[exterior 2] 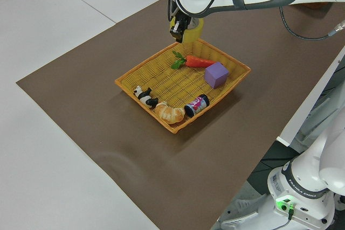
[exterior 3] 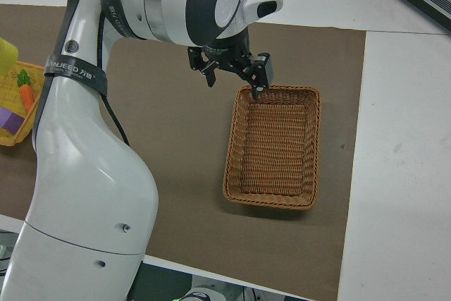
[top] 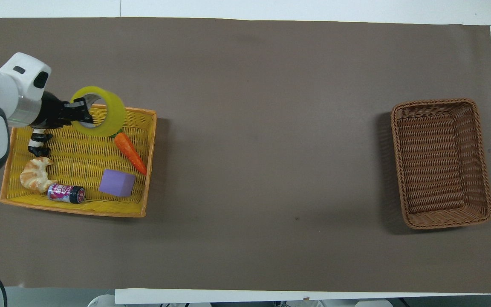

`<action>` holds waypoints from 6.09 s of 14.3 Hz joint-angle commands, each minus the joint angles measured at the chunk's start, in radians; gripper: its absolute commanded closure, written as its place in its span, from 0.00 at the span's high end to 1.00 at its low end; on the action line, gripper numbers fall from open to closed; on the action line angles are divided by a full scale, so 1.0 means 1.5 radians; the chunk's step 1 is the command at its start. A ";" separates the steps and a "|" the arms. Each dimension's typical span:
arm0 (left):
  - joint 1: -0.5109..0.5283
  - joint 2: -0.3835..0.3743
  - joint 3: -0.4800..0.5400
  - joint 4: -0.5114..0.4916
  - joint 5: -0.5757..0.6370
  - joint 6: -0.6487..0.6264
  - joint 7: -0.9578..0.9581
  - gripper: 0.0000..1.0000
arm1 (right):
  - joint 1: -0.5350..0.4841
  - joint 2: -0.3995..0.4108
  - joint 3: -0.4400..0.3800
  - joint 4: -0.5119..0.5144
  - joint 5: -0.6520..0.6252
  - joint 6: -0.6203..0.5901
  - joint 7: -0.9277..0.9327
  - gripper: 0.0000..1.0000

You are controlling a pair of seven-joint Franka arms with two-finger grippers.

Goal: Move tape to another basket
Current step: 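Grasp the tape roll rim with the left gripper and lift it, then carry the tape with the left gripper while the right gripper approaches, then grasp the tape with the right gripper while the left gripper holds, then carry the tape into the wicker basket while the left gripper withdraws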

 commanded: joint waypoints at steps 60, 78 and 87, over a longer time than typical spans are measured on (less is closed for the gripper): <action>-0.234 0.049 0.006 0.076 -0.151 0.094 -0.094 0.00 | 0.352 0.125 0.014 -0.239 0.874 0.666 -0.246 0.93; -0.227 0.018 0.011 0.086 -0.140 0.078 -0.140 1.00 | 0.342 0.121 0.014 -0.243 0.873 0.646 -0.250 0.00; 0.048 -0.026 0.013 0.129 0.022 -0.144 0.043 1.00 | -0.045 0.072 0.009 -0.283 0.741 0.197 -0.374 0.00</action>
